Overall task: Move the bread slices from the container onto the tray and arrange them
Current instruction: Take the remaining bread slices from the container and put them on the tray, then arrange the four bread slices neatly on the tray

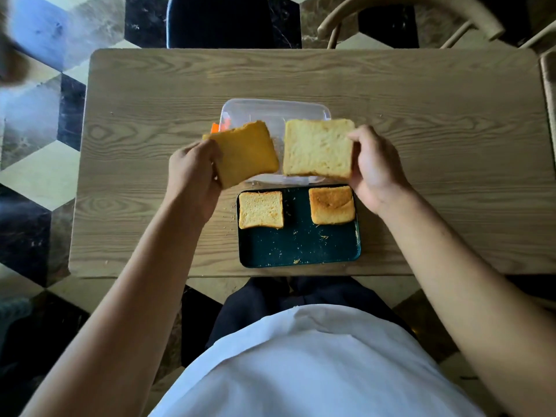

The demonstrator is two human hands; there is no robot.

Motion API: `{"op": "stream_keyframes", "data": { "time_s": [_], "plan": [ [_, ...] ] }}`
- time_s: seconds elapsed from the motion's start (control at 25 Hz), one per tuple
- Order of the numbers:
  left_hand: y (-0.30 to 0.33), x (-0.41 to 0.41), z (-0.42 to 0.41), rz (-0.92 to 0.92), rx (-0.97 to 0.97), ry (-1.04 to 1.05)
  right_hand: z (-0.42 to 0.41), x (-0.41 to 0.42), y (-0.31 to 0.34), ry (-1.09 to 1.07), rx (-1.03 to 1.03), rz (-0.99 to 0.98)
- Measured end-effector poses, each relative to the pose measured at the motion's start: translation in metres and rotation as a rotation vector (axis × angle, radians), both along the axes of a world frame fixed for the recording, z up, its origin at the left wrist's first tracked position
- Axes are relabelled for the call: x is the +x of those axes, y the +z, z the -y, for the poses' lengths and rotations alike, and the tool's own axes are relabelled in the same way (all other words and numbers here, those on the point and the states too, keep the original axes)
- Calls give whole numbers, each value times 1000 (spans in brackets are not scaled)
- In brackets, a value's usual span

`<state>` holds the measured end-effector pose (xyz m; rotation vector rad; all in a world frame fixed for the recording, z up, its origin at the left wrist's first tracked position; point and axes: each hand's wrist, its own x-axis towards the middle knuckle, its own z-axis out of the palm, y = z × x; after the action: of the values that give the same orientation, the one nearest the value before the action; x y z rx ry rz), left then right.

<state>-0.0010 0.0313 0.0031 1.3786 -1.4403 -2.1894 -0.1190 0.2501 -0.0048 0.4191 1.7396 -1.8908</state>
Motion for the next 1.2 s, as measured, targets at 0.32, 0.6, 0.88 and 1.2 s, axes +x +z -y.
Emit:
{"op": "stream_keyframes", "data": {
  "time_s": [0.32, 0.6, 0.88, 1.2],
  "plan": [
    [-70, 114, -45, 266, 454, -119, -100, 101, -62, 6, 83, 384],
    [-110, 99, -71, 441, 305, -193, -90, 112, -108, 148, 478, 275],
    [-119, 85, -69, 468, 199, -137, -86, 102, -113, 174, 521, 200],
    [-99, 93, -61, 551, -384, -437, -88, 100, -96, 296, 824, -36]
  ]
}}
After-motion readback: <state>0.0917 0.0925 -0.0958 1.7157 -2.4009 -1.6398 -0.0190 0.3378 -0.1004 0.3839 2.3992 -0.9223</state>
